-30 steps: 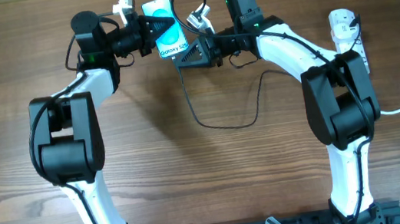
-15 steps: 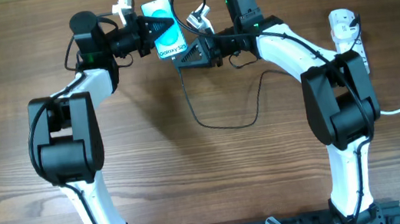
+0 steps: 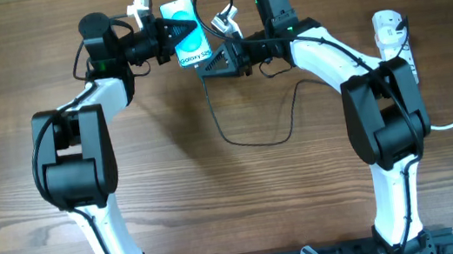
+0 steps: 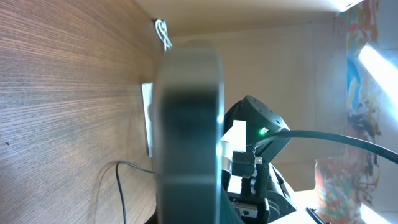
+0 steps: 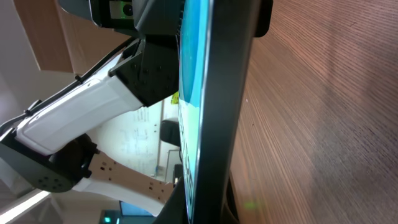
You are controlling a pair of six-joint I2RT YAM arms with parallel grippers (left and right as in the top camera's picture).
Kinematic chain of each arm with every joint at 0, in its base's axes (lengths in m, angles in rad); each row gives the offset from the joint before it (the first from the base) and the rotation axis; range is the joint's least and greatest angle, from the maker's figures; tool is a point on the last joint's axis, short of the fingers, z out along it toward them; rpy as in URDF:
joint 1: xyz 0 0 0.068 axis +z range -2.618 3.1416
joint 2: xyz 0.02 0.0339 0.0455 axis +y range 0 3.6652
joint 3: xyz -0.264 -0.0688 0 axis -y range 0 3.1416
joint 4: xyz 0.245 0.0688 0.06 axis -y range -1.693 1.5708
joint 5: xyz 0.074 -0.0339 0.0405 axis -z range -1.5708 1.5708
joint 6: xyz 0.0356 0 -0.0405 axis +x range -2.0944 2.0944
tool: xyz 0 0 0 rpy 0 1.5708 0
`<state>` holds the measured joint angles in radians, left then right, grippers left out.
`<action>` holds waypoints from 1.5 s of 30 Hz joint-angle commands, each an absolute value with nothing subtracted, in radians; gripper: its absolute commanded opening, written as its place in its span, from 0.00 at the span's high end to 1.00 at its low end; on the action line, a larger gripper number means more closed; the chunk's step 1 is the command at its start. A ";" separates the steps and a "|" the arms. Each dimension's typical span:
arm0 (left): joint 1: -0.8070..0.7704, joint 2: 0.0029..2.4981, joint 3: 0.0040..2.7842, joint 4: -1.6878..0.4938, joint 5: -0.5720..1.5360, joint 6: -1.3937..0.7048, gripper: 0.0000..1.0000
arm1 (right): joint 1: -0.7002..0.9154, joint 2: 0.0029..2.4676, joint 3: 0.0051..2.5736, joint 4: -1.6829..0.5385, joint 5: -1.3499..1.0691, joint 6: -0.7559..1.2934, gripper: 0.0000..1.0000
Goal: Plug charger to phone and switch on socket
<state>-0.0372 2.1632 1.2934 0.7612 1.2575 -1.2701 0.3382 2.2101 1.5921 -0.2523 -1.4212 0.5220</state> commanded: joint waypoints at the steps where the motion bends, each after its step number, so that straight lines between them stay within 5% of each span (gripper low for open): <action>1: -0.034 2.145 1.295 0.771 1.312 -1.242 0.96 | 0.336 2.199 1.608 -0.246 -1.439 0.500 0.96; 45: -0.030 2.145 1.295 0.772 1.319 -1.239 0.96 | 0.325 2.199 1.608 -0.247 -1.428 0.509 0.95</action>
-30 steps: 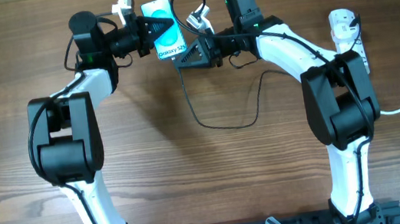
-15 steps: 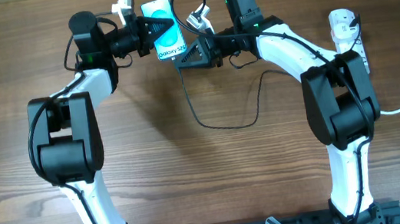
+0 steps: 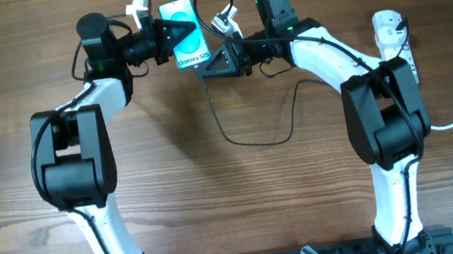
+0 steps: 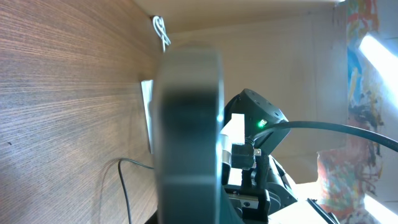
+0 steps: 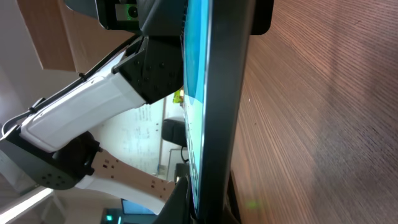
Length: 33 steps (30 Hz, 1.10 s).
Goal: Plug charger to phone and switch on socket
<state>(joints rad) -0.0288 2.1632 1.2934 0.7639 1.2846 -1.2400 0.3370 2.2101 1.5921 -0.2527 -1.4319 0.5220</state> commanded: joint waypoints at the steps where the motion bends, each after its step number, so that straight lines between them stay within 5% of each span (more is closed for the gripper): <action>1: -0.031 2.145 1.295 0.772 1.319 -1.239 0.96 | 0.325 2.199 1.608 -0.247 -1.420 0.517 0.95; 33: -0.042 2.145 1.295 0.771 1.355 -1.344 0.96 | 0.326 2.199 1.608 -0.160 -1.286 0.525 0.95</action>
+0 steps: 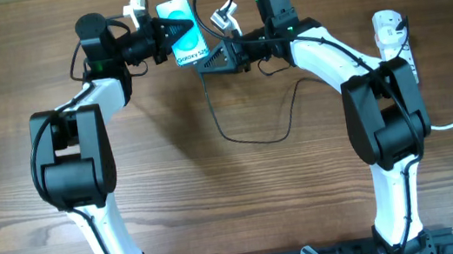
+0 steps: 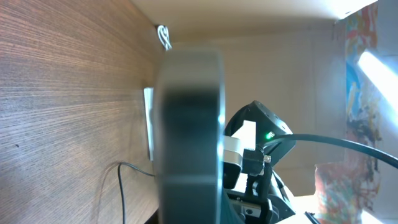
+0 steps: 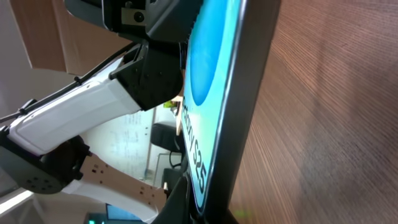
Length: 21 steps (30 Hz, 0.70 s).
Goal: Plug charger to phone and switch on socket
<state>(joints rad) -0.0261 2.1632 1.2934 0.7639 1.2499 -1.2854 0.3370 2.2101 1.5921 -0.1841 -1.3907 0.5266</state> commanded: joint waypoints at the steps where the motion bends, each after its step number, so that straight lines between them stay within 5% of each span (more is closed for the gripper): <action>1: -0.042 2.145 1.295 0.771 1.362 -1.344 0.96 | 0.326 2.199 1.608 -0.156 -1.286 0.527 0.96; 21: -0.072 2.145 1.295 0.771 1.427 -1.232 0.96 | 0.326 2.199 1.608 -0.131 -1.272 0.614 0.95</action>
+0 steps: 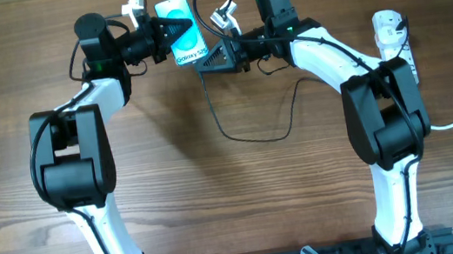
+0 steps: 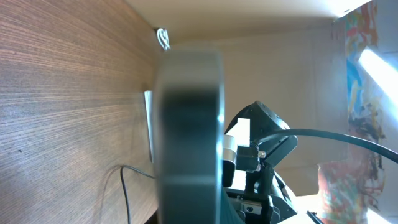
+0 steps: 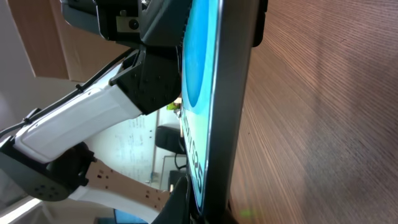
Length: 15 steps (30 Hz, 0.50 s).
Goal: Plug charger to phone and switch on socket
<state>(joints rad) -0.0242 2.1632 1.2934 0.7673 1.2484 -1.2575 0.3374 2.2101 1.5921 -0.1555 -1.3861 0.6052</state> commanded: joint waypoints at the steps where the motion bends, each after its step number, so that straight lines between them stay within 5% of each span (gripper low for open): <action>1: -0.072 2.145 1.295 0.771 1.429 -1.235 0.96 | 0.326 2.199 1.608 -0.131 -1.266 0.620 0.95; 15: -0.072 2.145 1.295 0.771 1.451 -1.295 0.96 | 0.326 2.199 1.608 -0.081 -1.219 0.632 0.95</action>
<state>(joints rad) -0.0242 2.1632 1.2972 0.7685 1.2392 -1.2716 0.3378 2.2101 1.5921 -0.1184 -1.3785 0.6285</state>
